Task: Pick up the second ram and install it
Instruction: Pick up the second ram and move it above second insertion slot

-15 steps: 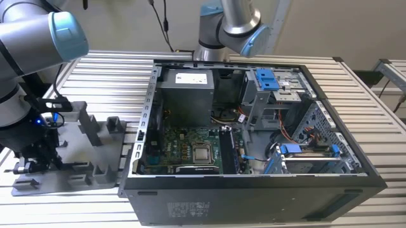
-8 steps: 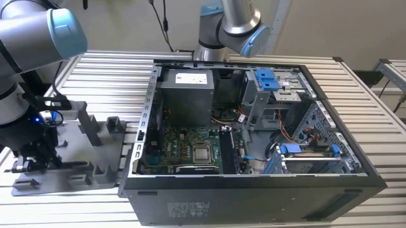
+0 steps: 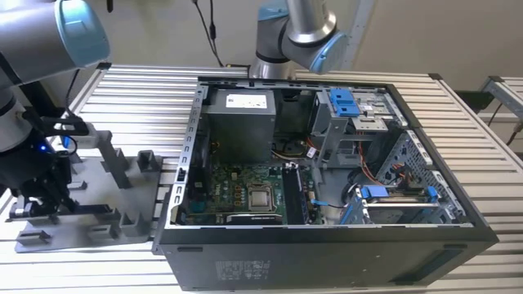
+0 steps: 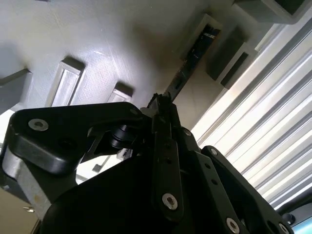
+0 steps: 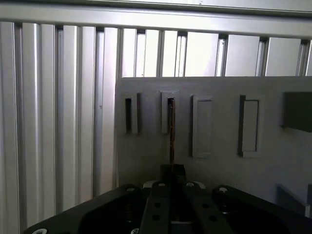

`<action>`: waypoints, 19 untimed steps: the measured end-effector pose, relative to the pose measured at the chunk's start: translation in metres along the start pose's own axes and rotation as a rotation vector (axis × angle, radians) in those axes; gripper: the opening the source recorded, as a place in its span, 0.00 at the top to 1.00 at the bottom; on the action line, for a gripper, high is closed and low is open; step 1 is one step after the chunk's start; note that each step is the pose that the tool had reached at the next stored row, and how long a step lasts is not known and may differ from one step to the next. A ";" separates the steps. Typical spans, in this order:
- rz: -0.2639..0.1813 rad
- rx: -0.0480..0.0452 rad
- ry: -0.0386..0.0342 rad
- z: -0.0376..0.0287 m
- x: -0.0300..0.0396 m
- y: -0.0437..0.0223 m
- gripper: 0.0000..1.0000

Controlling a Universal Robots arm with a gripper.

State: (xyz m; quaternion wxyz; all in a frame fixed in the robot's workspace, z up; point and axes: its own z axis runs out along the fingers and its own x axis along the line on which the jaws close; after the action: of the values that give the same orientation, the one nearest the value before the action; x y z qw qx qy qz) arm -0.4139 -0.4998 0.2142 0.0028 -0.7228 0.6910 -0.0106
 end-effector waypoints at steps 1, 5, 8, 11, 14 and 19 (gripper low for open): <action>0.000 0.0000 0.0000 -0.0012 0.0000 0.0000 0.86; 0.001 0.0001 0.0000 -0.0038 0.0001 -0.0001 0.86; 0.004 -0.0002 0.0001 -0.0059 0.0001 -0.0001 0.86; 0.008 0.0001 -0.0023 -0.0076 0.0002 -0.0002 0.86; 0.015 0.0002 -0.0064 -0.0089 0.0002 -0.0002 0.86; 0.030 0.0003 -0.0137 -0.0127 0.0002 -0.0002 0.86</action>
State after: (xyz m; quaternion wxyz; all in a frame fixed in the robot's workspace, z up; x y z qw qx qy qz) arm -0.4139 -0.4999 0.2269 0.0078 -0.7123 0.7018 -0.0057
